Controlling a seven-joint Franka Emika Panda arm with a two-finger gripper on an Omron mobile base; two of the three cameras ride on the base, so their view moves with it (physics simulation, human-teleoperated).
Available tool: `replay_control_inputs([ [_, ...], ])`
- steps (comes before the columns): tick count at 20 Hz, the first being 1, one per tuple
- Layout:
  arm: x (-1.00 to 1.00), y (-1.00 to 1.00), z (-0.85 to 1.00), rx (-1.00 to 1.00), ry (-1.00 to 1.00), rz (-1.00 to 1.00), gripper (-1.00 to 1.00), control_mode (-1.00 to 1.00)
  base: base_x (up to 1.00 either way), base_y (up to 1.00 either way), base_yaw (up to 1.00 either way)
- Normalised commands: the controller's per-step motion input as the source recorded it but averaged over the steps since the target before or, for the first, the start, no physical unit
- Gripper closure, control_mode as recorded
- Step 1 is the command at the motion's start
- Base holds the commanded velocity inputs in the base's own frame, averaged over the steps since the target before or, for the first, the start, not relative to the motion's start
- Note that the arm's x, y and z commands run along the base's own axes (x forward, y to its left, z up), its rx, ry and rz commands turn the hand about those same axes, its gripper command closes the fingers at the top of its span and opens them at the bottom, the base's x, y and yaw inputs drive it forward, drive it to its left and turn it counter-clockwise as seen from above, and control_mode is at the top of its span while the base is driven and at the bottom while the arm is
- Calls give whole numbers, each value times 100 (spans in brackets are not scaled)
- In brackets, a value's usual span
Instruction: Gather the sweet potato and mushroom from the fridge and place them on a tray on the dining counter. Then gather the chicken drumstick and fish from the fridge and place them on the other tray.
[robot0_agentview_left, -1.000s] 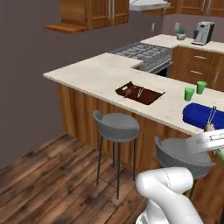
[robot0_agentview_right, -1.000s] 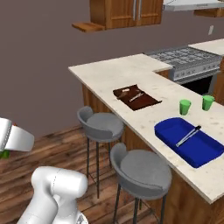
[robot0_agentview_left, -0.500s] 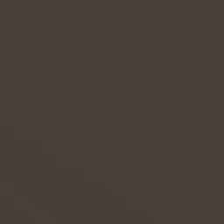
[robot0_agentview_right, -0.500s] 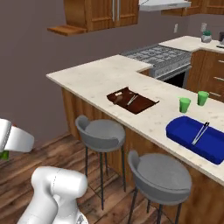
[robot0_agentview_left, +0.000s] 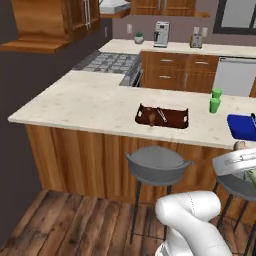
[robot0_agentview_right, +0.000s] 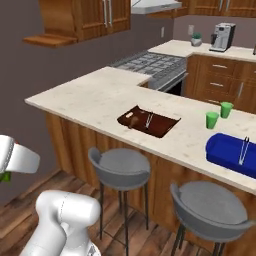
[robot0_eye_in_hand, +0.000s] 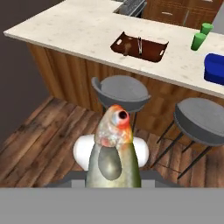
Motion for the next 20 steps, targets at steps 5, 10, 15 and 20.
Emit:
replay_control_inputs([
  [5,0,0,0,0,0,0,100,100,46,54,-44],
  [10,0,0,0,0,0,0,100,100,60,30,-45],
  [15,0,0,0,0,0,0,100,100,60,28,-46],
  [20,0,0,0,0,0,0,100,100,68,34,-41],
])
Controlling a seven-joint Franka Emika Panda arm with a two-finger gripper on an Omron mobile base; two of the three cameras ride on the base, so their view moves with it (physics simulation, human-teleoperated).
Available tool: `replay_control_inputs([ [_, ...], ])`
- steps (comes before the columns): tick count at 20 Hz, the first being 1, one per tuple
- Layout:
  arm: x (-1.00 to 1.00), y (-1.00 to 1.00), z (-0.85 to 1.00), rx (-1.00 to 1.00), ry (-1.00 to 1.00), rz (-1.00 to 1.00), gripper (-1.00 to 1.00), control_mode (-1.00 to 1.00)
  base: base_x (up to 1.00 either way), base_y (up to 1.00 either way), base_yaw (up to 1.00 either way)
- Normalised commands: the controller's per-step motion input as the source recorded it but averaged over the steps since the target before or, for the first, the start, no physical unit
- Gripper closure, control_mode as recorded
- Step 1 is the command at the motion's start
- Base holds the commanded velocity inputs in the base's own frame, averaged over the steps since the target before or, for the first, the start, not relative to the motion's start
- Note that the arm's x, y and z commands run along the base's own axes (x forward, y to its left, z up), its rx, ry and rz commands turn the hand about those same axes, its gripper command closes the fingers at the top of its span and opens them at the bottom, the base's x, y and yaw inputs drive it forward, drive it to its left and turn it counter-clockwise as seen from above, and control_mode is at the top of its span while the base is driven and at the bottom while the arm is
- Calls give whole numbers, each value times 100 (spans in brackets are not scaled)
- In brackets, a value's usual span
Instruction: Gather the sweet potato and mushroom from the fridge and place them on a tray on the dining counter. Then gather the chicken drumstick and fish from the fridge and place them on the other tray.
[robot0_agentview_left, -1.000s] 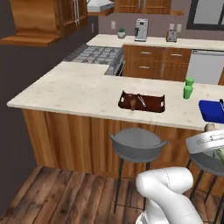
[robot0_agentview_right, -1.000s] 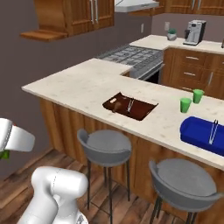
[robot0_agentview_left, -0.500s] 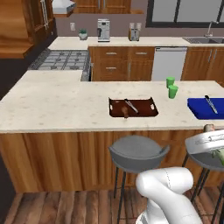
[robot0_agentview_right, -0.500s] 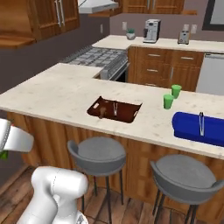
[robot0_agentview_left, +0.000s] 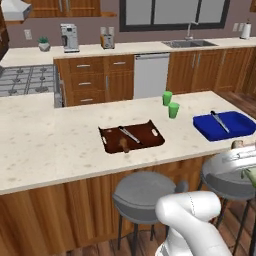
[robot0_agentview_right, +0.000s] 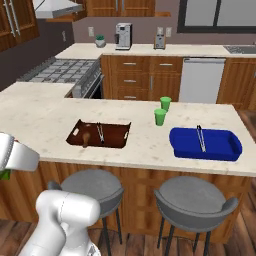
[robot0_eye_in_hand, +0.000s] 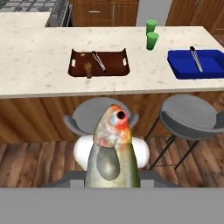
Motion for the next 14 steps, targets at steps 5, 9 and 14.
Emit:
replay_control_inputs([
  [5,40,8,0,0,1,-9,100,-100,55,26,-17],
  [9,100,3,0,2,4,-18,100,-100,0,0,0],
  [14,97,-4,0,5,3,-6,100,-100,0,0,0],
])
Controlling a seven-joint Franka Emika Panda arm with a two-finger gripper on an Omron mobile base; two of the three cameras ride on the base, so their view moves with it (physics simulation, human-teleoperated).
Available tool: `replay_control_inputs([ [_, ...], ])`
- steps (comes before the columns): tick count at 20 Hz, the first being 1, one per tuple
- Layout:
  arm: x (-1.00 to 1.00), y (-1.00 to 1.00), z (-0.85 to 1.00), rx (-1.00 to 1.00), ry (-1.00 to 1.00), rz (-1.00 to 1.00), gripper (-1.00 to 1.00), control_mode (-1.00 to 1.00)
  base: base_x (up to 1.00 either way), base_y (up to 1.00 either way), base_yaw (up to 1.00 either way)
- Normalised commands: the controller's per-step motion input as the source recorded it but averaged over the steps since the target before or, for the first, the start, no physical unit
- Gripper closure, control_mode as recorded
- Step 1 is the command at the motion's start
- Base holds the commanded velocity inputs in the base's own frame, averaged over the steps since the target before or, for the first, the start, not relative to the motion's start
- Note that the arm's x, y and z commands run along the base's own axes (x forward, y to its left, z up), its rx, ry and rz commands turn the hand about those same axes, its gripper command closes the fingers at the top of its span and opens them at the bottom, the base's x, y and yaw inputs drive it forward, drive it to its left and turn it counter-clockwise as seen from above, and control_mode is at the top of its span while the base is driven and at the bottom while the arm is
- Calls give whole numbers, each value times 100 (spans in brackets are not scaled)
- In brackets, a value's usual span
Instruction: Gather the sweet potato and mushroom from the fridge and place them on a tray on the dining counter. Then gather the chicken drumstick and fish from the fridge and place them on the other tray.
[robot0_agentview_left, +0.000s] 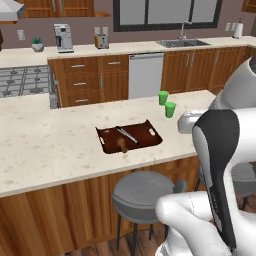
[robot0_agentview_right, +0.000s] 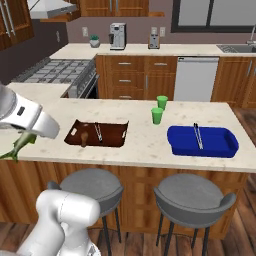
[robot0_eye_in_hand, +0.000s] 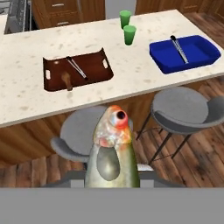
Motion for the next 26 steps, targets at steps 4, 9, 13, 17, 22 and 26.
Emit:
replay_control_inputs([
  [4,92,-9,-3,6,0,0,100,-100,0,0,0],
  [9,87,-3,-18,6,0,0,100,-100,0,0,0],
  [13,86,0,-38,3,0,0,100,-100,0,0,0],
  [17,80,0,-51,0,0,0,100,-100,0,0,0],
  [22,73,0,-61,0,0,0,100,-100,0,0,0],
  [26,55,0,-47,0,0,0,100,-100,0,0,0],
])
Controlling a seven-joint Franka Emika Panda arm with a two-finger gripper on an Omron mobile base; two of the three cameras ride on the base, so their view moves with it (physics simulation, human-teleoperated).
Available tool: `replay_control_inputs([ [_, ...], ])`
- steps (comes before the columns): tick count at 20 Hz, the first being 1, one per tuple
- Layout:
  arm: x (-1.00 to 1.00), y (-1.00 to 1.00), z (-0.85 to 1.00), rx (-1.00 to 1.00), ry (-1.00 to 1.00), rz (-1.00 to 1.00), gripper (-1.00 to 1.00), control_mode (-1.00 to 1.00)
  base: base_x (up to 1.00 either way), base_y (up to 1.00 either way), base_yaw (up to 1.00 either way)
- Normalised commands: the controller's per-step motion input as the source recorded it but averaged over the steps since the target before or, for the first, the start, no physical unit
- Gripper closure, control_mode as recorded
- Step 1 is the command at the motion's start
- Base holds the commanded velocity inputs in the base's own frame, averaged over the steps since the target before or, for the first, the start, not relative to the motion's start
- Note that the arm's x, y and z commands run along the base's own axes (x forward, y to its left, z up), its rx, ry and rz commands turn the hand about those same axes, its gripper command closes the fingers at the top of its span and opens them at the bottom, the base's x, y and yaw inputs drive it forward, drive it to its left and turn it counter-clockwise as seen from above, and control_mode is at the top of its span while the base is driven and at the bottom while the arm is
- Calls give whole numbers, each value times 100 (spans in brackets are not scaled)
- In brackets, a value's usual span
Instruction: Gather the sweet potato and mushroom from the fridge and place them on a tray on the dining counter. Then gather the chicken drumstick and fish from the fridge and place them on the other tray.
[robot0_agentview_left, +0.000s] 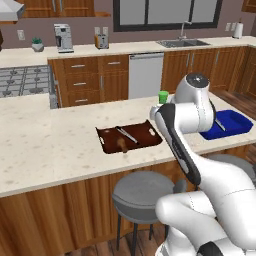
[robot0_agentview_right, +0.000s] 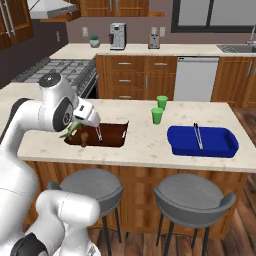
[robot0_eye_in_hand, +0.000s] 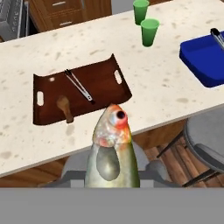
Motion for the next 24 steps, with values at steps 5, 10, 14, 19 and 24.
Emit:
replay_control_inputs([
  [5,54,0,-38,0,0,0,100,-100,0,0,0],
  [10,58,0,-37,0,1,0,100,-100,0,0,0],
  [14,59,0,-36,0,3,0,100,-100,0,0,0],
  [19,52,0,-40,0,4,0,100,-100,0,0,0],
  [24,48,0,-46,0,3,0,100,-100,0,0,0],
])
